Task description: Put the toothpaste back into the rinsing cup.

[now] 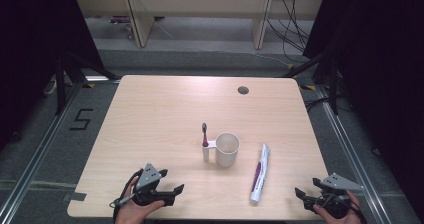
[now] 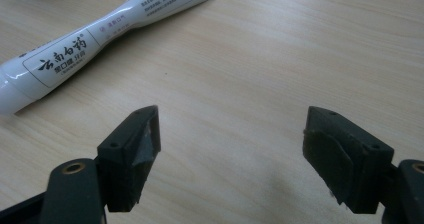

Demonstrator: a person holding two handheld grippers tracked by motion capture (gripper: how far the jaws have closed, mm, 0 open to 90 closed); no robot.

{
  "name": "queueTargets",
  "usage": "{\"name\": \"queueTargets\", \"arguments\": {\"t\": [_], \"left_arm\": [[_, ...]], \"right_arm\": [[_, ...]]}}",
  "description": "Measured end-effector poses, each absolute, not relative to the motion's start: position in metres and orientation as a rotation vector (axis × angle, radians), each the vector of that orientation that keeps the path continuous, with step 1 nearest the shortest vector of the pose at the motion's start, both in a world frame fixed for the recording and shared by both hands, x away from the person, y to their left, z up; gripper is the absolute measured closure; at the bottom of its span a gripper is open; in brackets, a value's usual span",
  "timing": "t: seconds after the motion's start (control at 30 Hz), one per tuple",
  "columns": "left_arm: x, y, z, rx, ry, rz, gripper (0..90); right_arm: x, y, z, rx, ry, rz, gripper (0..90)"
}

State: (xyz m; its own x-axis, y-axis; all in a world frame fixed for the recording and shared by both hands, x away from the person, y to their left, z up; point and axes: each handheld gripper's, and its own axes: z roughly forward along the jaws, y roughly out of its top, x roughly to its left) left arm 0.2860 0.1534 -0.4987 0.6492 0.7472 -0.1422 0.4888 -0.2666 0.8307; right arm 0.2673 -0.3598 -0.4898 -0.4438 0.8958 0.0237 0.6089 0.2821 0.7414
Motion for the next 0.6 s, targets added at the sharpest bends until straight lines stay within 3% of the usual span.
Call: {"name": "queueTargets", "arguments": {"t": [0.27,0.43,0.6], "left_arm": [[0.283,0.152,-0.503,1.951,0.974,0.352,21.6],[0.284,0.155,-0.503,1.955,0.986,0.369,21.7],[0.281,0.156,-0.504,1.949,0.994,0.376,21.7]], "right_arm": [[0.267,-0.359,-0.489,1.373,2.158,0.977,24.4],[0.27,-0.355,-0.49,1.362,2.179,1.029,29.6],[0.27,-0.345,-0.487,1.363,2.215,1.093,41.2]]}}
